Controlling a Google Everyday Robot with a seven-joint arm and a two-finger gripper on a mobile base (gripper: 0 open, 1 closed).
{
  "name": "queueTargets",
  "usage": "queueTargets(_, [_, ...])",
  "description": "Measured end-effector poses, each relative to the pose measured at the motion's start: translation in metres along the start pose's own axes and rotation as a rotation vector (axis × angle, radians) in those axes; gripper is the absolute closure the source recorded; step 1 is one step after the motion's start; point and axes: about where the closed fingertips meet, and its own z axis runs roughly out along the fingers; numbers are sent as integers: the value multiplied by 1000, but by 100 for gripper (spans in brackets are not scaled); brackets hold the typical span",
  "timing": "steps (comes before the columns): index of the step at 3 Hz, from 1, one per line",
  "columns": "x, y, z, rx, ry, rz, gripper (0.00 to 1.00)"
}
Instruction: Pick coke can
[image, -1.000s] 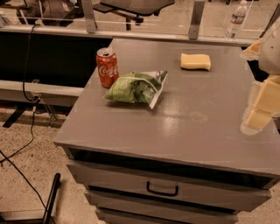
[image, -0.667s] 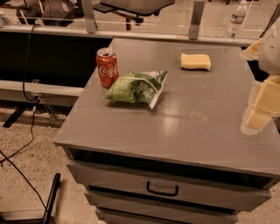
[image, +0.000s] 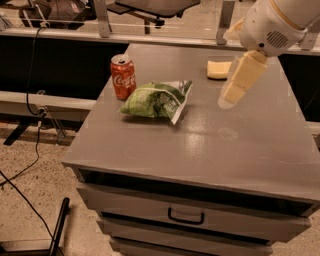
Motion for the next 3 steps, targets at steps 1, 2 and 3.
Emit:
queueTargets(1, [-56, -33, 25, -14, -127, -28, 0])
queueTargets(2, [-103, -49, 48, -59, -207, -21, 0])
queueTargets(3, [-137, -58, 71, -79, -226, 19, 0])
